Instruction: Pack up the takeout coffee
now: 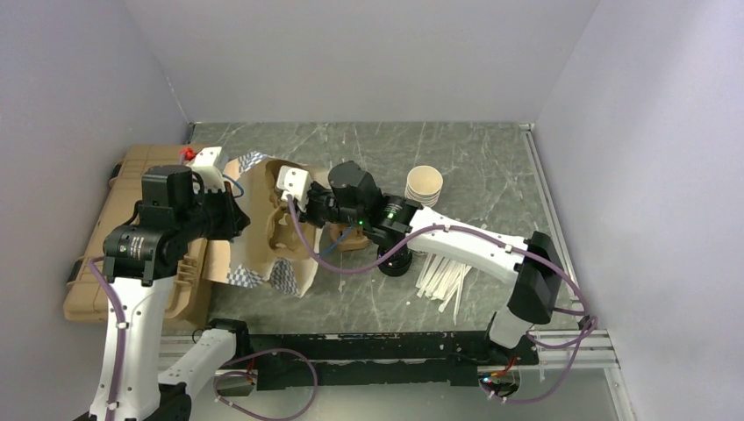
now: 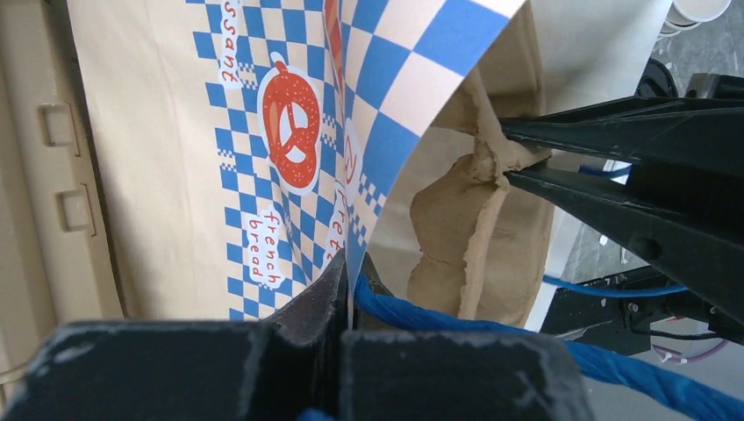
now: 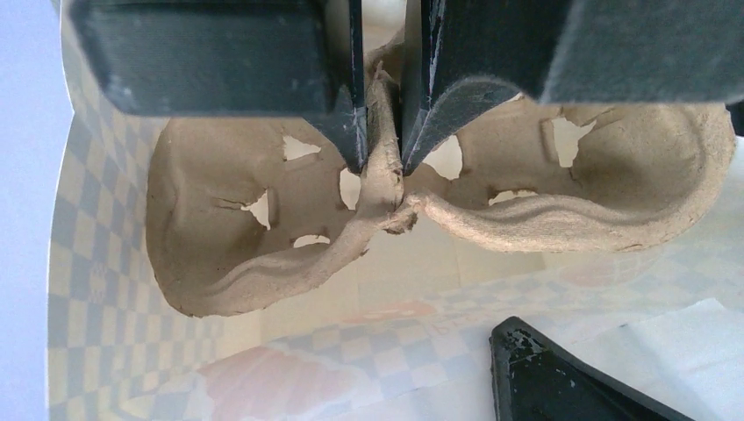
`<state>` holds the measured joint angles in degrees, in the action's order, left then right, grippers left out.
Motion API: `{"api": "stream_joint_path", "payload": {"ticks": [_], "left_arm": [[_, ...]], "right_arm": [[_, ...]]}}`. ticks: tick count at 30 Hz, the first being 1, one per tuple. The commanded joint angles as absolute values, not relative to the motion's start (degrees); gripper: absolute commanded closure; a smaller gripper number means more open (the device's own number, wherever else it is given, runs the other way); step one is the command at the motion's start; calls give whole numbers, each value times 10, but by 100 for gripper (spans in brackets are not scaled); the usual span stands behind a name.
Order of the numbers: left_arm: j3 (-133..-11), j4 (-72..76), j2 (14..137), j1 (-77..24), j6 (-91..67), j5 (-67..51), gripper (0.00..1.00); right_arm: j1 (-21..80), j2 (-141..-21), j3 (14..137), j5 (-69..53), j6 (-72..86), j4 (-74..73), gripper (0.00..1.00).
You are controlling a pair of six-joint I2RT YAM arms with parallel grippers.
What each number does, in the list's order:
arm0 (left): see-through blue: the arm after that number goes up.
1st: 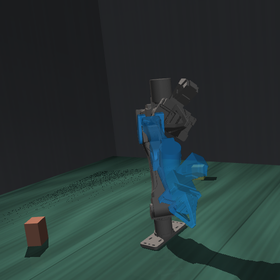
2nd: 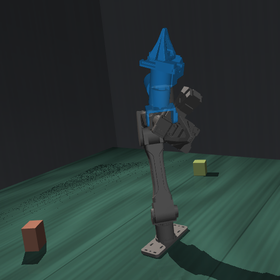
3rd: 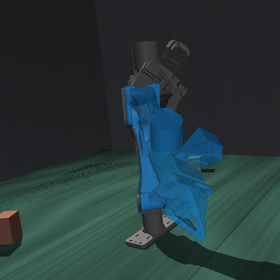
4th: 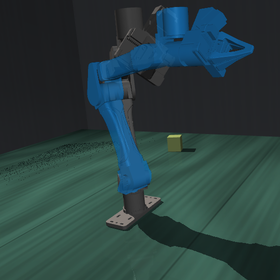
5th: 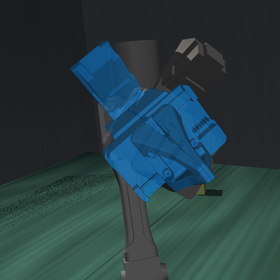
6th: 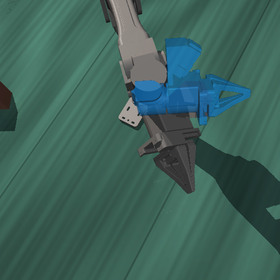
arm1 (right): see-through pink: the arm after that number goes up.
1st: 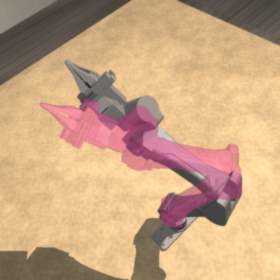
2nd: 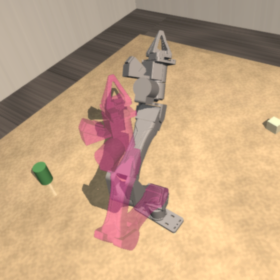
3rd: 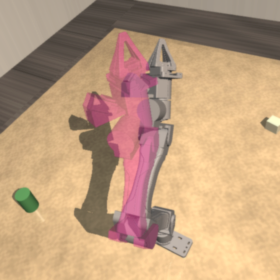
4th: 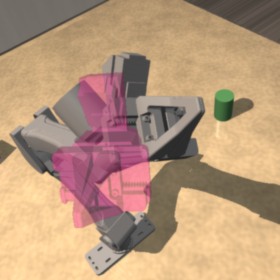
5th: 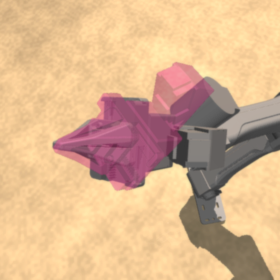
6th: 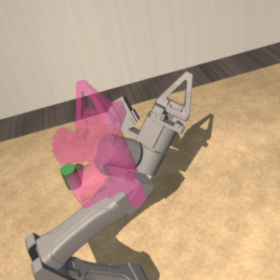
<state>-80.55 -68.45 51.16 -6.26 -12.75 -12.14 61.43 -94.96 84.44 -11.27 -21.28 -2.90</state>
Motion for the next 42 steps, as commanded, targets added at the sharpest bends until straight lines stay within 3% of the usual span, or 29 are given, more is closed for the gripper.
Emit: {"api": "stream_joint_path", "payload": {"ticks": [1,12,20,35,42], "left_arm": [[-803,-691,504,-66,-123,-130,100],[-813,-690,514,-67,-128,-137,100],[-832,-688,542,-67,-162,-169,100],[-838,-689,556,-67,-173,-199,100],[-838,-691,555,-67,-171,-205,100]], "right_arm": [[605,-915,850,-119,-219,3,83],[582,-911,853,-174,-186,5,83],[631,-973,878,-112,-236,-46,84],[642,-1073,875,-98,-210,25,83],[642,-1110,876,-93,-198,62,78]]}}
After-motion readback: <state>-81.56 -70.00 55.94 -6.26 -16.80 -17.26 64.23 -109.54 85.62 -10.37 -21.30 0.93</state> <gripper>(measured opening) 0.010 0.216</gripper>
